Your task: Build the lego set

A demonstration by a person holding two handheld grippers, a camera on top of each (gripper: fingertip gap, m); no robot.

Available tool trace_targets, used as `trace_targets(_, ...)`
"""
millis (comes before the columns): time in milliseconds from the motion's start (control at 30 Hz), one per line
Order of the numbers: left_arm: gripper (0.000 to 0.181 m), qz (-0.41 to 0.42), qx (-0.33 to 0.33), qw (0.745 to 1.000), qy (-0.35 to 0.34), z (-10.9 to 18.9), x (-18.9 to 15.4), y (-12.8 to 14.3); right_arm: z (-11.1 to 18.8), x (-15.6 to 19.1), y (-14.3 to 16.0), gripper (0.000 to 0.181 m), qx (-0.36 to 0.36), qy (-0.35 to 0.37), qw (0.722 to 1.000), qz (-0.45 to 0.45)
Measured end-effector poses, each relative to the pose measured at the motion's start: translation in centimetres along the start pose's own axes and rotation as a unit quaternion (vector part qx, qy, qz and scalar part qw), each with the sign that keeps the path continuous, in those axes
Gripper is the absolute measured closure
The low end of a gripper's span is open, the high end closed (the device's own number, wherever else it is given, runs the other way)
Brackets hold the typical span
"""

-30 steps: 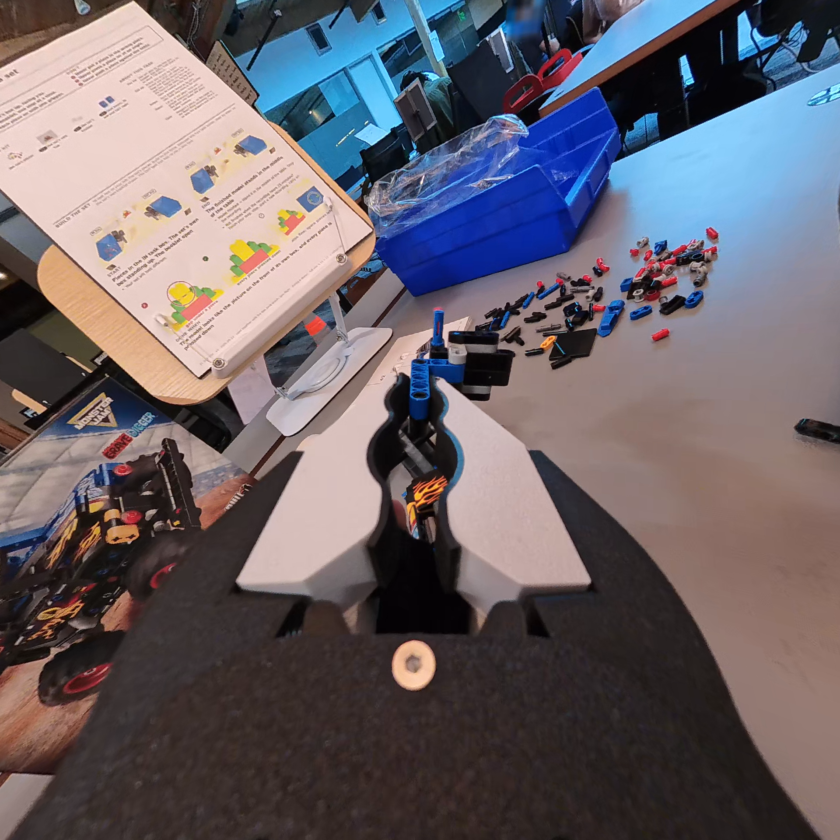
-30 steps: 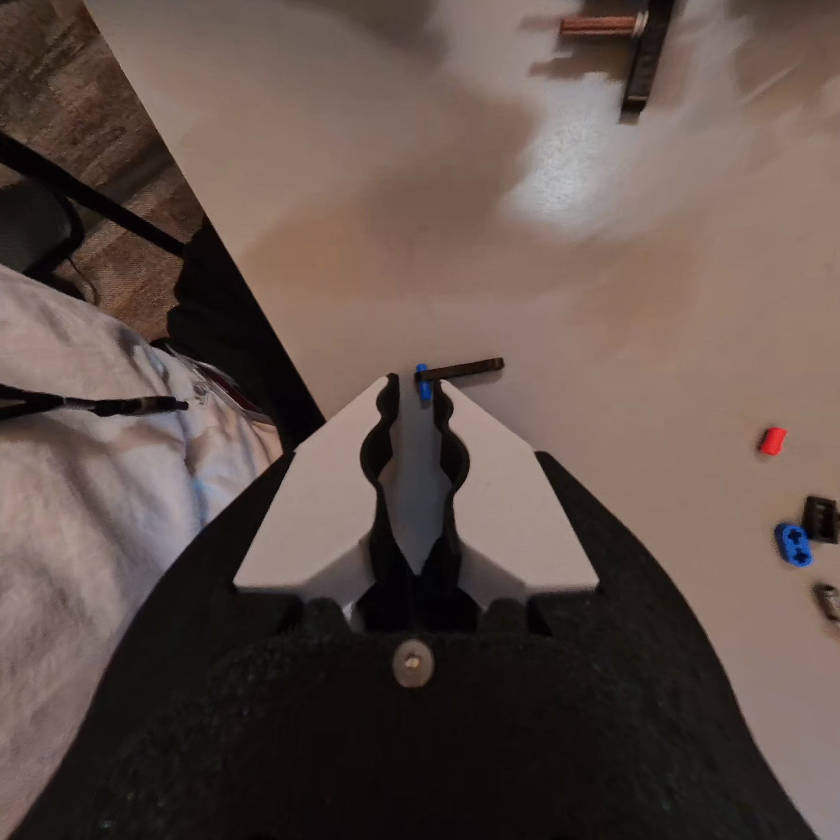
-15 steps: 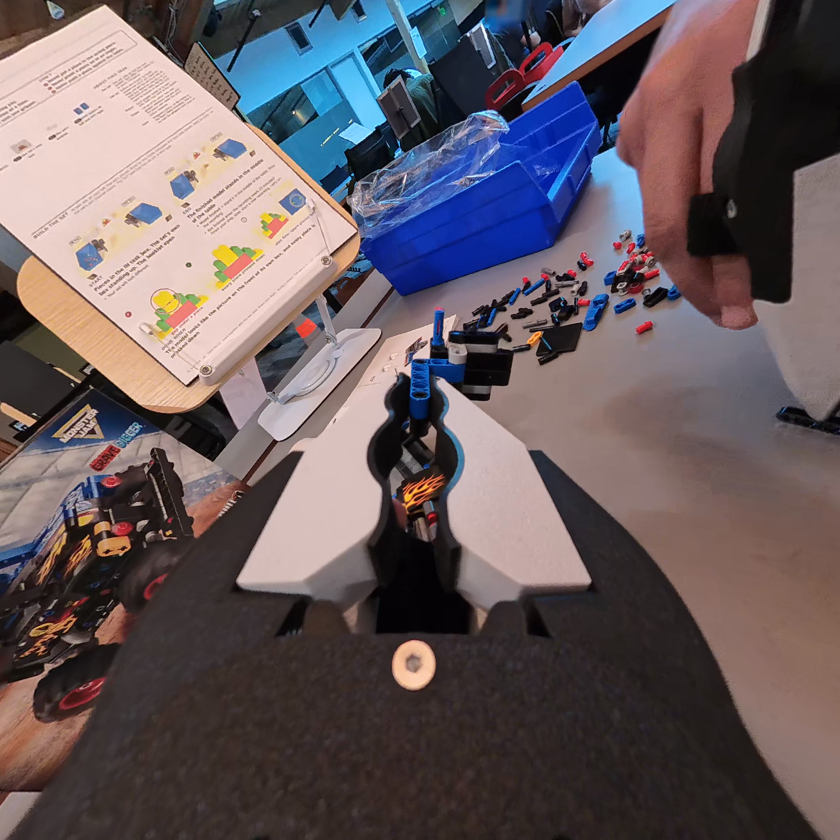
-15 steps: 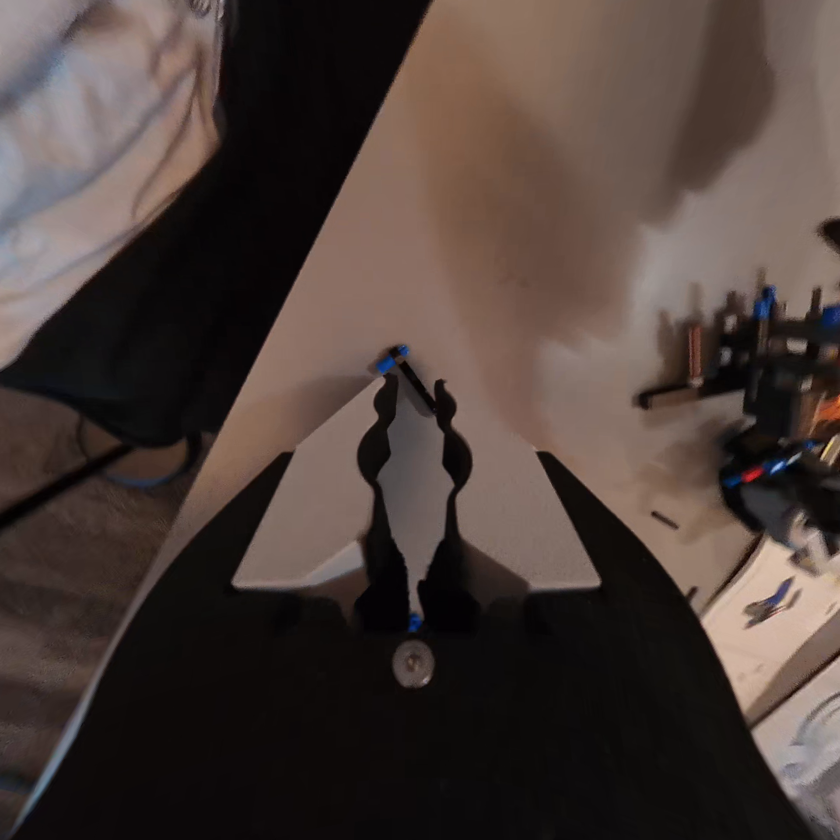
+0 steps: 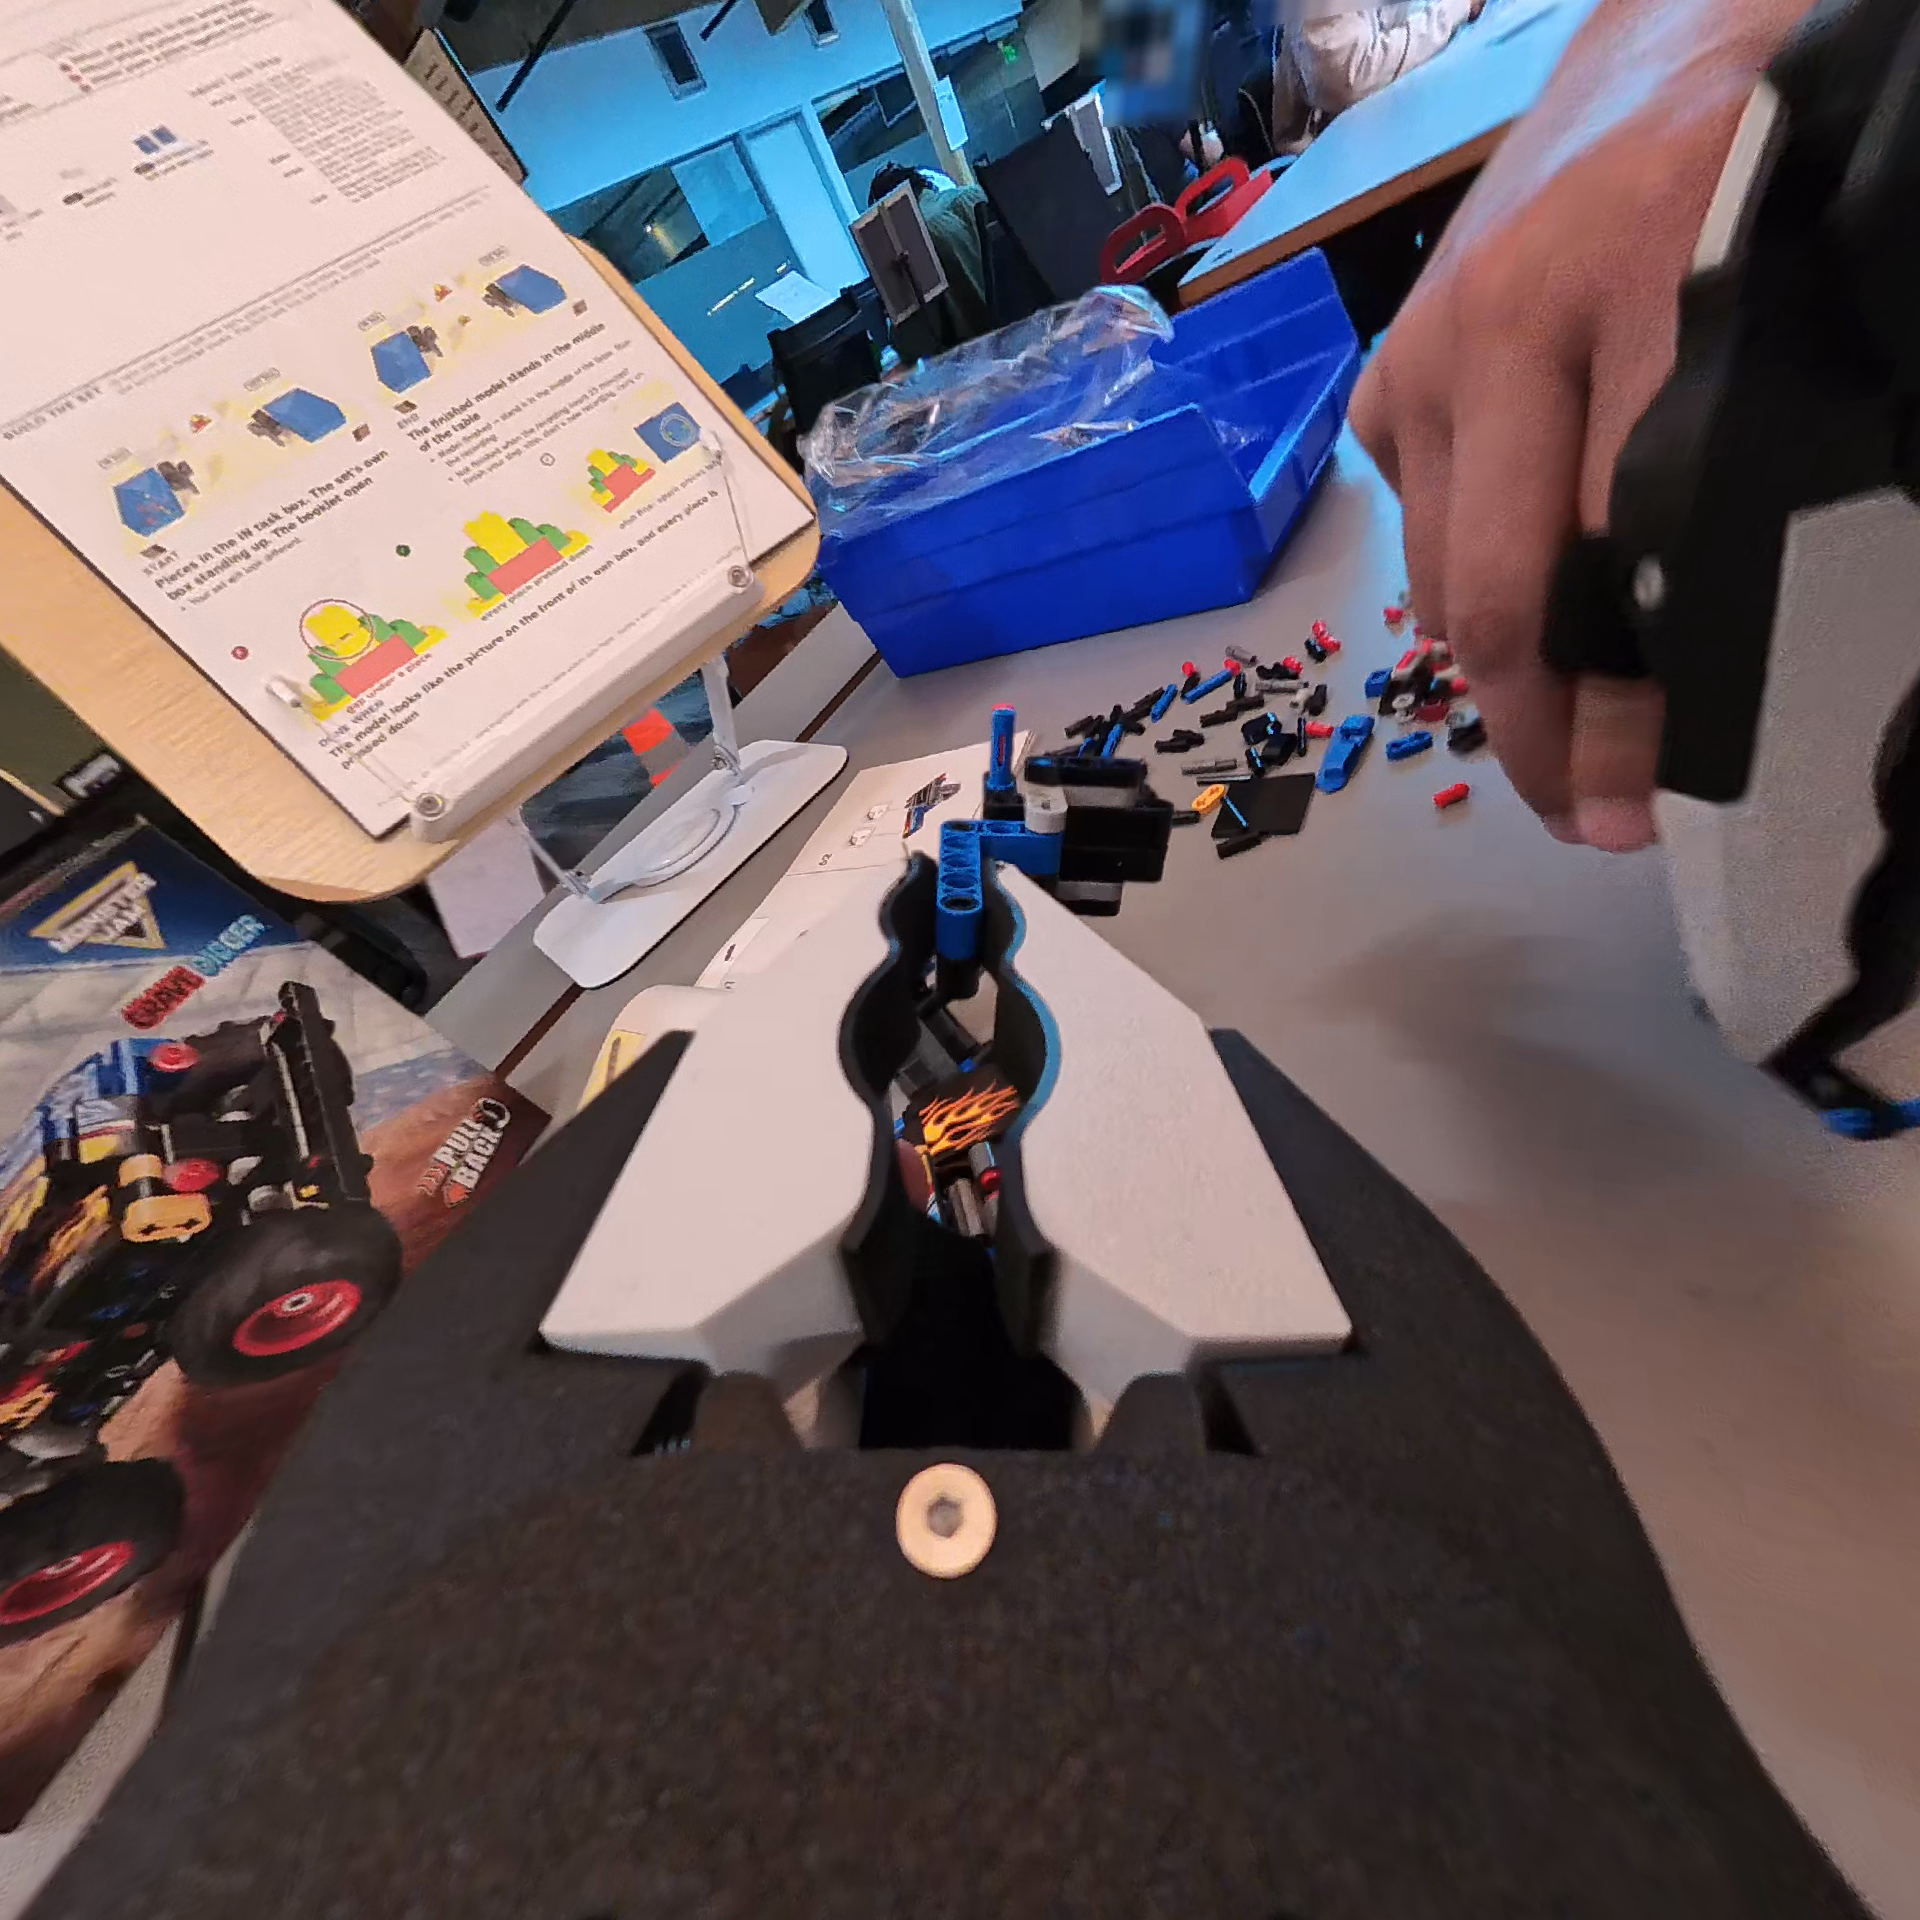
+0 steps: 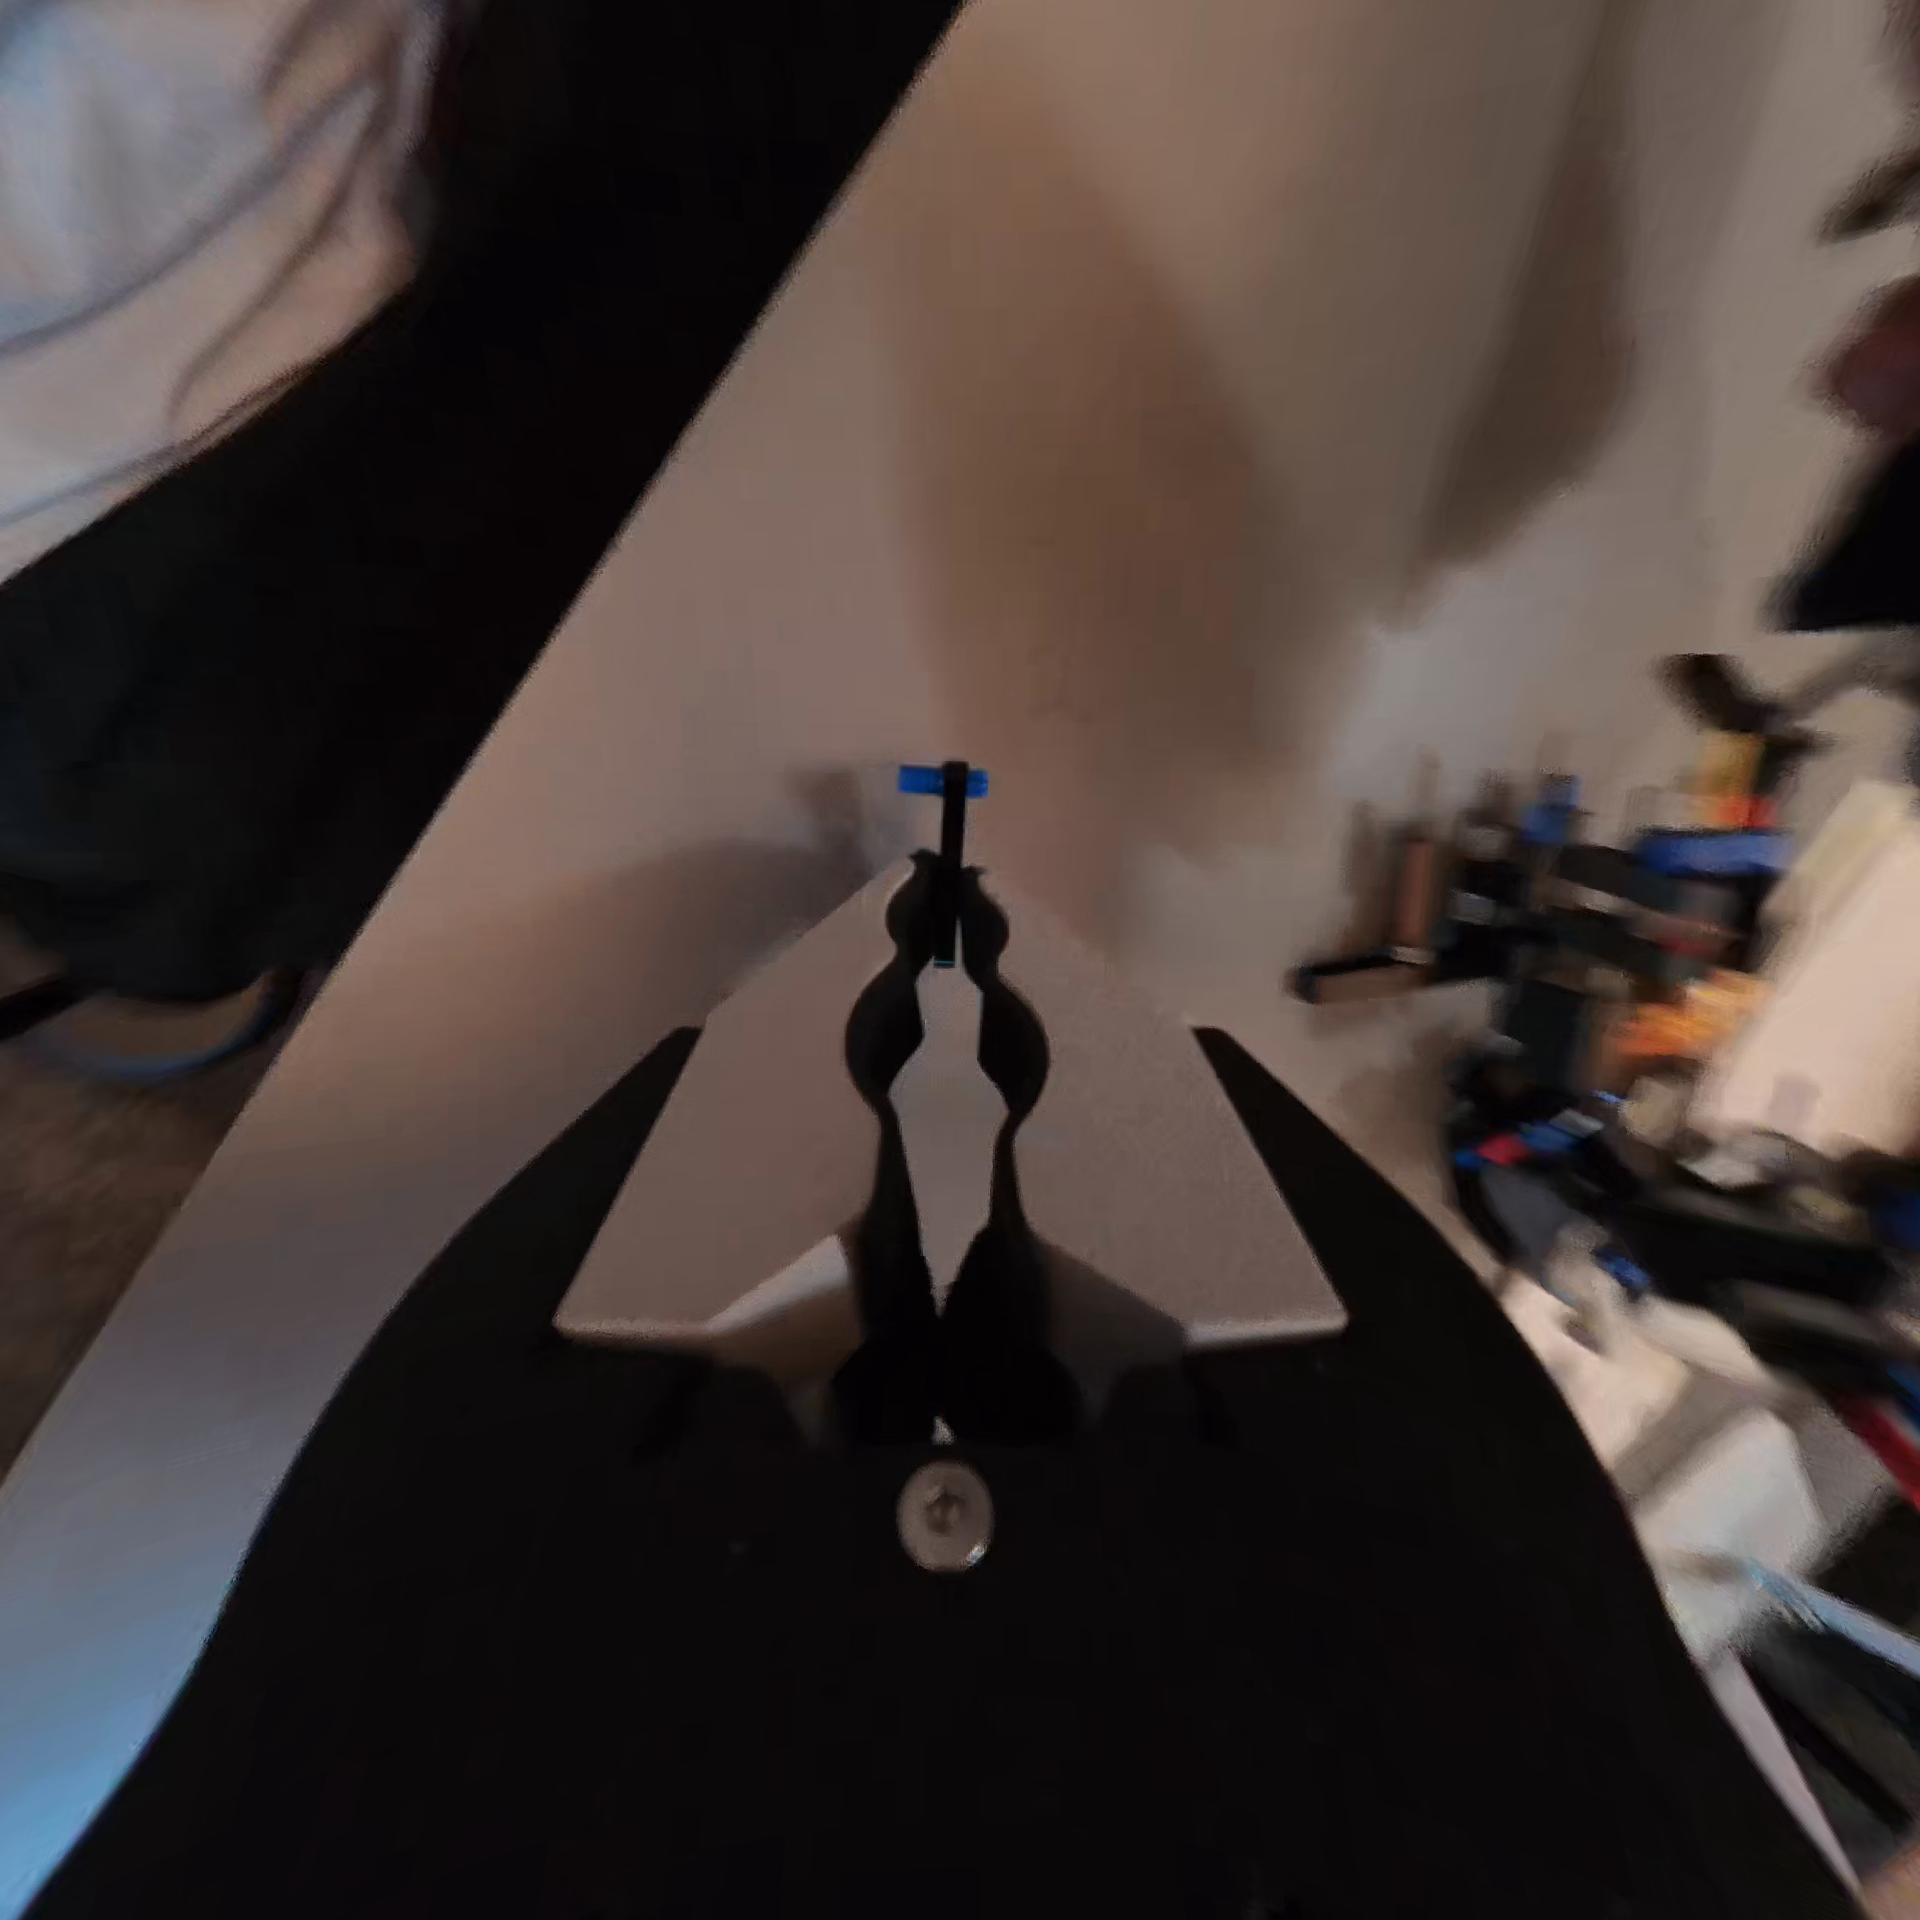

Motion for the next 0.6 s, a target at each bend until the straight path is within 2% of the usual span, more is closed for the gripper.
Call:
trace_targets(67, 0.176, 0.035, -0.008, 0.999, 0.006, 0.2, 0.6, -0.3, 2.5, -3.2, -0.5, 0.179, -0.023, 0.134, 0.991, -0.017)
trace_targets(100, 0.176, 0.057, -0.011, 0.998, 0.012, 0.3, 0.9, -0.4, 4.5, -4.9, -0.8, 0.18, -0.038, 0.214, 0.976, -0.022)
trace_targets(133, 0.176, 0.081, -0.014, 0.996, 0.018, 0.4, 1.2, -0.4, 6.8, -6.7, -0.8, 0.179, -0.051, 0.299, 0.952, -0.032)
trace_targets(200, 0.176, 0.12, -0.023, 0.992, 0.032, 0.6, 1.7, -0.6, 11.3, -9.1, 0.1, 0.18, -0.071, 0.447, 0.888, -0.076)
trace_targets(233, 0.176, 0.137, -0.028, 0.989, 0.043, 0.6, 1.7, -0.7, 12.7, -10.0, 1.0, 0.179, -0.063, 0.51, 0.853, -0.087)
trace_targets(300, 0.176, 0.17, -0.045, 0.982, 0.074, 0.8, 1.4, -1.1, 13.2, -10.9, 3.0, 0.18, 0.004, 0.6, 0.797, -0.063)
trace_targets(367, 0.176, 0.19, -0.053, 0.976, 0.096, 0.9, 1.2, -1.4, 12.0, -11.2, 3.7, 0.179, 0.044, 0.639, 0.768, -0.021)
trace_targets(467, 0.176, 0.179, -0.039, 0.979, 0.093, 0.8, 1.1, -1.1, 9.7, -11.2, 2.6, 0.18, 0.06, 0.621, 0.781, 0.015)
trace_targets(600, 0.176, 0.142, -0.026, 0.986, 0.083, 0.6, 0.7, -0.9, 8.1, -11.2, 2.0, 0.179, 0.143, 0.586, 0.793, 0.083)
Point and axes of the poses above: each gripper's, where its closed fingertips meet, z back along the fingers, y out of its underside, x = y × z across the jaws, the point moved 4 cm from there along z, back along the fingers, and after that the axes turned 4 degrees about z, right-handed, at the moved point
